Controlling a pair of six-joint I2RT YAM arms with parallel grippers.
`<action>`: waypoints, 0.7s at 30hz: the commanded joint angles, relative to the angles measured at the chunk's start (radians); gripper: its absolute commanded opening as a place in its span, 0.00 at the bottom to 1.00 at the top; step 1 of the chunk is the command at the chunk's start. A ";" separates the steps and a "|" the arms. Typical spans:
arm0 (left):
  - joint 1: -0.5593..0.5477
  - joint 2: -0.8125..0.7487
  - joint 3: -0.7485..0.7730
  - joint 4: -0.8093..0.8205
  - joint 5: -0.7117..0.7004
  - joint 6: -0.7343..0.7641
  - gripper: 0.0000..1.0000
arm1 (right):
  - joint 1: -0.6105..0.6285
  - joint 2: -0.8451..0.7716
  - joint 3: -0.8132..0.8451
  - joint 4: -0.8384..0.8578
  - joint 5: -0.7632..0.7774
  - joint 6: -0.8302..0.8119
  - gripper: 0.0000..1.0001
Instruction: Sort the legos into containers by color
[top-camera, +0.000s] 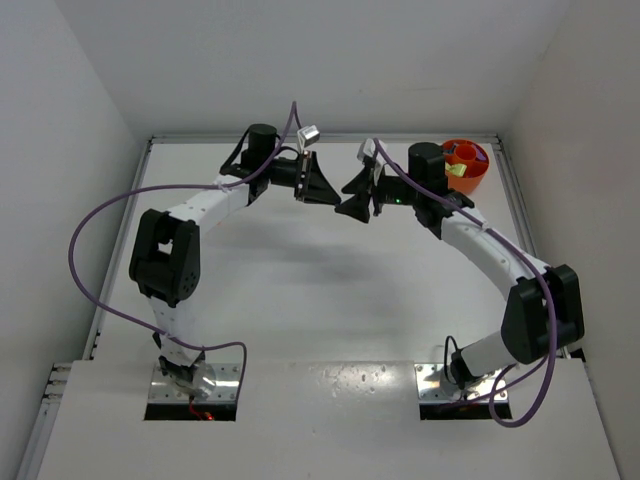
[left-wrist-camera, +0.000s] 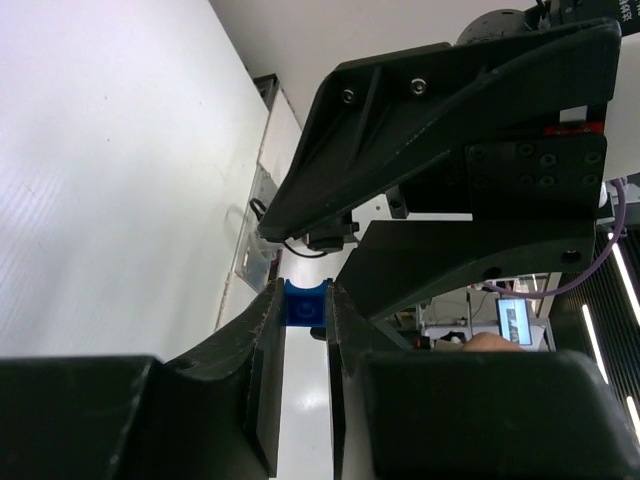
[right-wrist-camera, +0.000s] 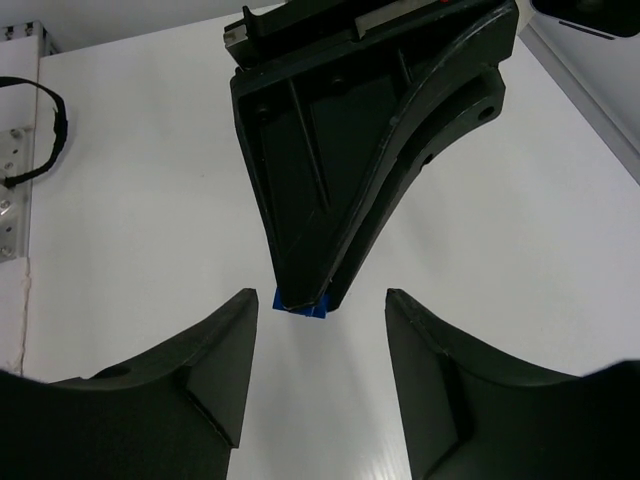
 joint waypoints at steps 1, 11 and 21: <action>-0.008 -0.019 0.032 0.001 0.027 0.023 0.00 | 0.018 -0.035 0.037 0.057 -0.012 -0.012 0.54; -0.008 -0.028 0.023 0.001 0.027 0.033 0.00 | 0.036 -0.026 0.037 0.023 -0.030 -0.021 0.35; 0.014 -0.057 0.005 0.010 0.027 0.033 0.18 | 0.045 -0.026 0.046 -0.035 -0.021 -0.053 0.09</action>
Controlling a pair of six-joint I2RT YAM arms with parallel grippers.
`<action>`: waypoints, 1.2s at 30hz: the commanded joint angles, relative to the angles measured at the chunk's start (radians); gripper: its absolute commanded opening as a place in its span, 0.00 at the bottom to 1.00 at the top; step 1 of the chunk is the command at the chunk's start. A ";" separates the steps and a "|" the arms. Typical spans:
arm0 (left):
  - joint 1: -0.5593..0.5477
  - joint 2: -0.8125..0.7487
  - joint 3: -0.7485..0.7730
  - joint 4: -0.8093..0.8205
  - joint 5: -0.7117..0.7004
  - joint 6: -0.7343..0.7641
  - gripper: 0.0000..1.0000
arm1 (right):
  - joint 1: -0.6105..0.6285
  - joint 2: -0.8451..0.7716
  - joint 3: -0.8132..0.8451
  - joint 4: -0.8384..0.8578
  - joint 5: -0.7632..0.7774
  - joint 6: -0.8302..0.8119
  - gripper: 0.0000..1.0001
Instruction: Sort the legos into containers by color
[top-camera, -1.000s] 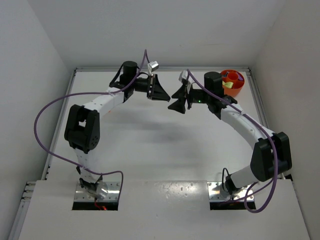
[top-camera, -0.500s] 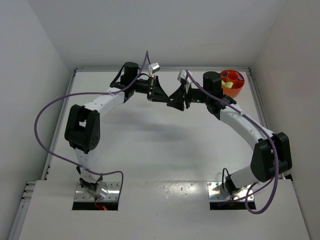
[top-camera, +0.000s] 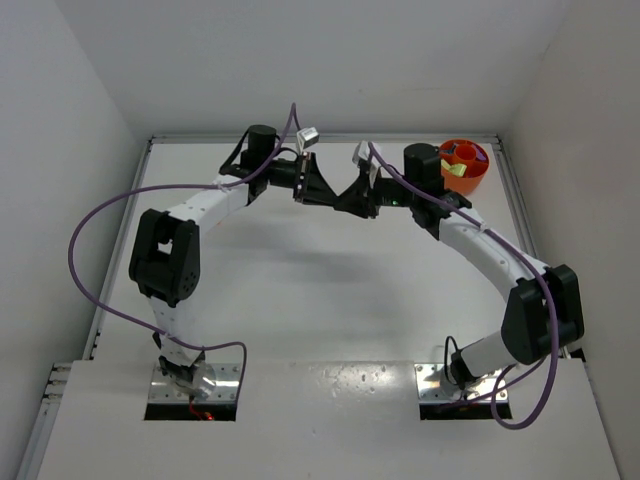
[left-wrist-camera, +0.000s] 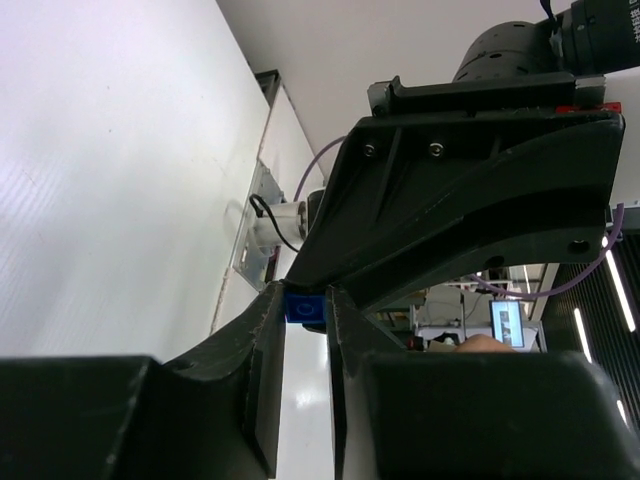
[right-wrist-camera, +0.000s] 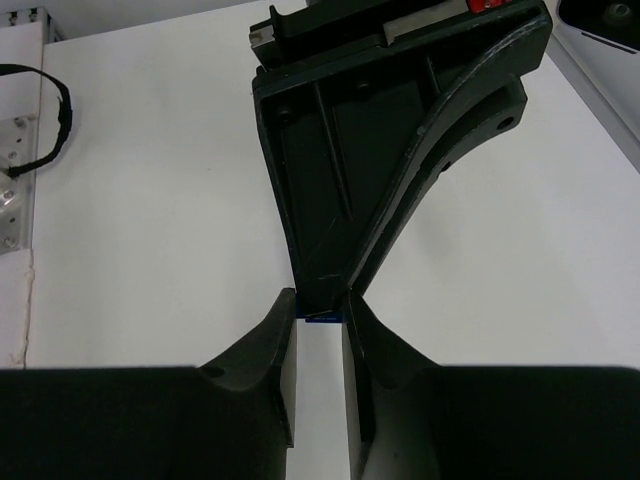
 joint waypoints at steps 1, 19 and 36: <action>0.009 -0.057 0.006 0.046 0.015 0.023 0.23 | 0.018 -0.025 0.038 -0.011 -0.022 -0.031 0.08; 0.250 -0.154 0.070 -0.218 -0.438 0.373 1.00 | -0.124 -0.117 -0.034 -0.205 0.413 0.219 0.00; 0.270 -0.174 0.230 -0.469 -0.802 0.678 1.00 | -0.511 0.192 0.285 -0.325 0.644 0.287 0.00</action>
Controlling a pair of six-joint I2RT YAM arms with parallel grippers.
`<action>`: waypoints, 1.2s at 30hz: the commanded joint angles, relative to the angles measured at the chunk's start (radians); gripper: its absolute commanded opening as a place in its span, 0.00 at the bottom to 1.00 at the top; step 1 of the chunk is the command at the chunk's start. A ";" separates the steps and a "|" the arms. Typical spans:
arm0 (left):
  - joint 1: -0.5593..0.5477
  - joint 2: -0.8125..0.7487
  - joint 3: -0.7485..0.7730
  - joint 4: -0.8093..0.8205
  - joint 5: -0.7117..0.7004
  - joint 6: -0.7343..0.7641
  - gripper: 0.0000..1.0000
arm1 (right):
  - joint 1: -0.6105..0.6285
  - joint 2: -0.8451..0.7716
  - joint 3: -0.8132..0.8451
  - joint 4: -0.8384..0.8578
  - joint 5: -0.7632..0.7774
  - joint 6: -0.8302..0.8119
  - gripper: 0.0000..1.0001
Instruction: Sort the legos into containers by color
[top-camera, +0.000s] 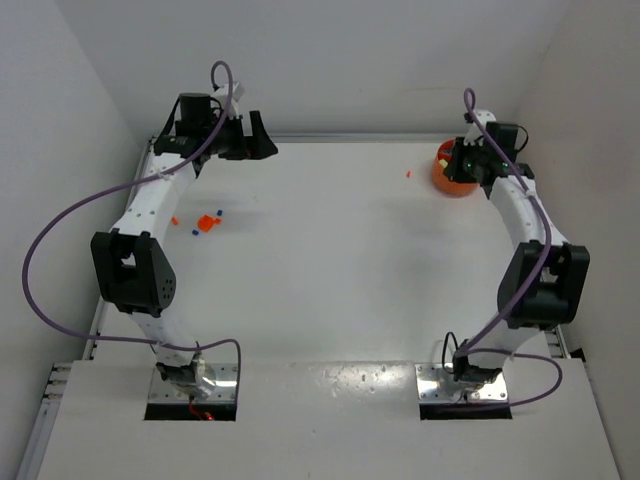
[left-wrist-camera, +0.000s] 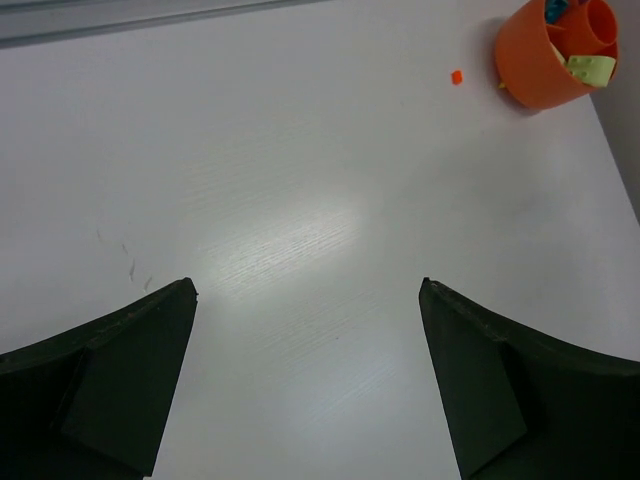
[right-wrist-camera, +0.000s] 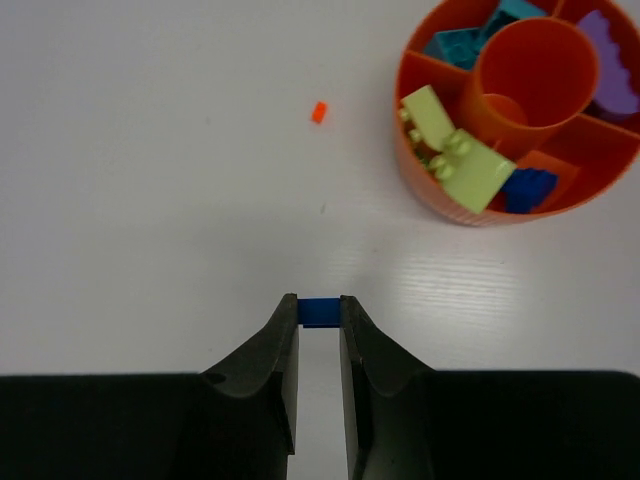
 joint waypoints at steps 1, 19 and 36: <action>0.018 -0.027 0.024 -0.035 -0.037 0.047 1.00 | -0.058 0.055 0.098 0.001 0.017 0.016 0.00; 0.037 0.071 0.112 -0.123 -0.020 0.119 1.00 | -0.170 0.340 0.403 -0.039 -0.012 -0.003 0.00; 0.037 0.091 0.113 -0.132 -0.049 0.129 1.00 | -0.179 0.457 0.471 -0.008 0.045 -0.021 0.13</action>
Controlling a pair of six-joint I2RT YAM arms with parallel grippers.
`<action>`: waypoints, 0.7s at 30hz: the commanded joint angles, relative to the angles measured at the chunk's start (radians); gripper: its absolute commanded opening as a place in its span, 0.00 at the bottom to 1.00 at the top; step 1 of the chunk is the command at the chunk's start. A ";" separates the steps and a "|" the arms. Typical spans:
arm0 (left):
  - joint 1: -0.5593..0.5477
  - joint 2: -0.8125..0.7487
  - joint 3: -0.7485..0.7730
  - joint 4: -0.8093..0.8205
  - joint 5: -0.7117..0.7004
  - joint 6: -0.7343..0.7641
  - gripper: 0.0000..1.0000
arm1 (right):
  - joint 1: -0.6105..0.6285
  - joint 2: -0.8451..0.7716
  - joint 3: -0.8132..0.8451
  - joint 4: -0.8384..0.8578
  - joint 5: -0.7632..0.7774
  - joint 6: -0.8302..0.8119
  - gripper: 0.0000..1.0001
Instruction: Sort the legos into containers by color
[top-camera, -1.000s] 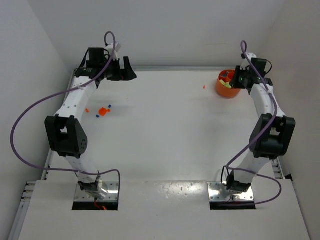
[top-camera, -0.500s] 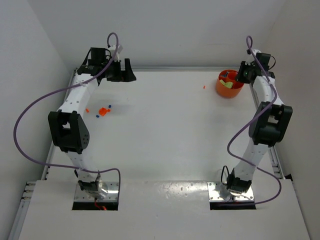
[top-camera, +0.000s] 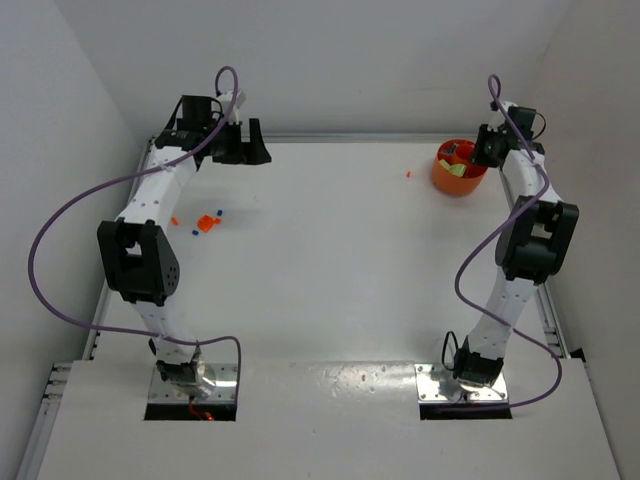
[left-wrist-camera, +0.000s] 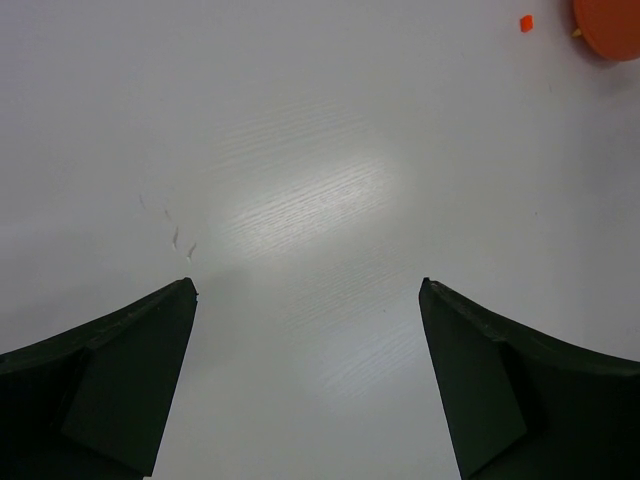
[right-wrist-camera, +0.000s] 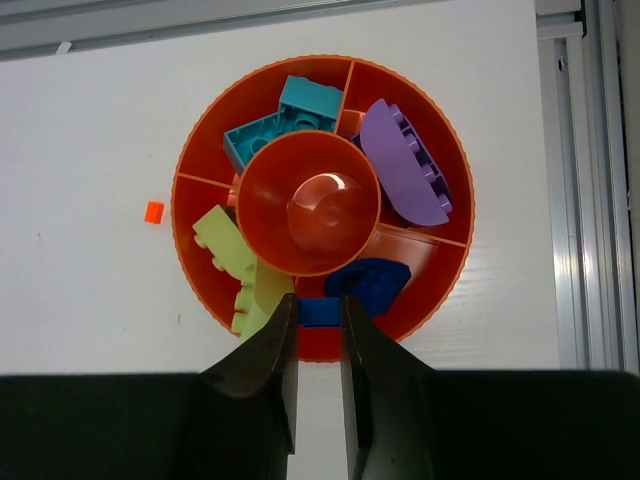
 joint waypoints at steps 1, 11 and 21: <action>0.012 0.006 0.038 0.008 -0.012 0.005 1.00 | -0.004 0.013 0.043 0.026 0.024 -0.014 0.16; 0.021 0.016 0.038 0.008 -0.023 0.005 1.00 | -0.013 0.003 0.021 0.036 0.042 -0.014 0.29; 0.042 -0.033 -0.011 0.008 -0.038 0.027 1.00 | 0.001 -0.068 -0.008 0.023 -0.016 -0.075 0.46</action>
